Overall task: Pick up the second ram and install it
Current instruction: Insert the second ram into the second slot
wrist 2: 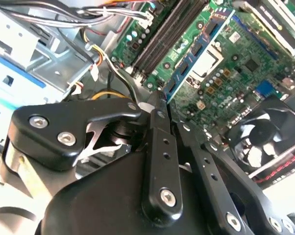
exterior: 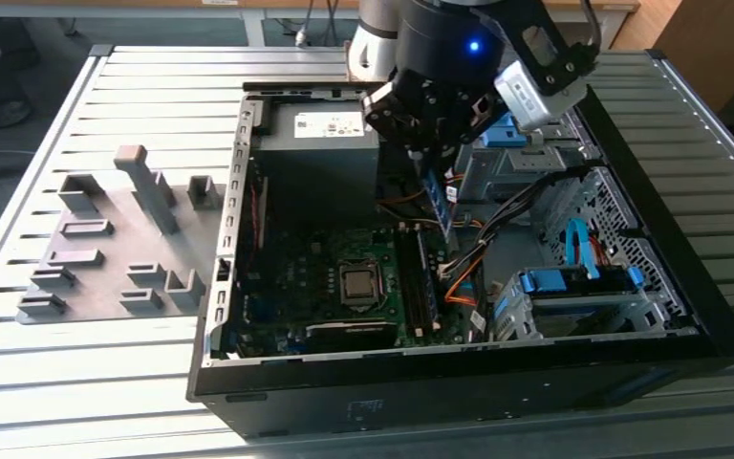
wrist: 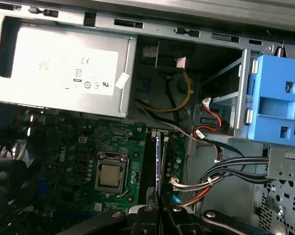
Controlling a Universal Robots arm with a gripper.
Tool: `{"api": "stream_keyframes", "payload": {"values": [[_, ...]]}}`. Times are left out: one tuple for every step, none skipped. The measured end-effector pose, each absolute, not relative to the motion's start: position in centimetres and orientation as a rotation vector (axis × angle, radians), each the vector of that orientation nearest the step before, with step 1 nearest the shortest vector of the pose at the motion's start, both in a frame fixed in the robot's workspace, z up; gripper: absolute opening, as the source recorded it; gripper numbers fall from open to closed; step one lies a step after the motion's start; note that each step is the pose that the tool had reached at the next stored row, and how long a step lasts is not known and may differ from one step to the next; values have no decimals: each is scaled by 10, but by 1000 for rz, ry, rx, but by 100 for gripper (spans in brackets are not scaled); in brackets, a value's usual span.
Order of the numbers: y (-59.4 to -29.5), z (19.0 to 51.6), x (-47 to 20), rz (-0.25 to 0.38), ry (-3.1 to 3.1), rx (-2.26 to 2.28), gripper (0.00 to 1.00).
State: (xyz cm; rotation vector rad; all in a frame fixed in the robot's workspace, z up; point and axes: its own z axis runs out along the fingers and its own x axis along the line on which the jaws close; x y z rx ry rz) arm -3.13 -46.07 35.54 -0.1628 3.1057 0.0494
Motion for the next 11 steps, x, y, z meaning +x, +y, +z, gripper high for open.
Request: {"api": "stream_keyframes", "payload": {"values": [[-461, 354, -31, 49, 3107, -142, 14], [-461, 352, -31, 49, 3108, -117, 14], [-461, 350, -31, 48, 3108, -96, 14], [-461, 348, -31, 48, 3109, -79, 14], [-461, 347, -31, 48, 3109, -67, 14], [-460, 345, -31, 48, 3109, -59, 14], [-460, 343, -31, 48, 3109, -52, 14], [-460, 342, -31, 48, 3109, -46, 14], [-460, 341, -31, 47, 3109, -39, 14], [-460, 340, -31, 47, 3109, -36, 14], [-460, 340, -31, 47, 3109, -34, 14]]}}
